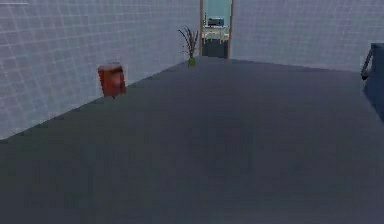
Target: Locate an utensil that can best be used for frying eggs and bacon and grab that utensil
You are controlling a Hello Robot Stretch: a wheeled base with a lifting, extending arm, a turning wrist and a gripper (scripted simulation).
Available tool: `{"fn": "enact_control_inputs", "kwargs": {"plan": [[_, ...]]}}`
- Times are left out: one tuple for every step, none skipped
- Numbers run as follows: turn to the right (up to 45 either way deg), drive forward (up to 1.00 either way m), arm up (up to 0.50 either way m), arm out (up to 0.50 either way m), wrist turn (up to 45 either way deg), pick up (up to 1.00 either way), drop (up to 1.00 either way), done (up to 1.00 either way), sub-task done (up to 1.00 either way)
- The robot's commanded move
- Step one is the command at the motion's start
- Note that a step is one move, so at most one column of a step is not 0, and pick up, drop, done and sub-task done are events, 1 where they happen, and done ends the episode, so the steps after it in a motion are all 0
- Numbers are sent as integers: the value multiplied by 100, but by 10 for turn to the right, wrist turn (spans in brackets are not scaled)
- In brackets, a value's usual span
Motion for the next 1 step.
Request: {"fn": "enact_control_inputs", "kwargs": {"plan": [[60, 0, 0, 0, 0, 0, 0, 0, 0]]}}
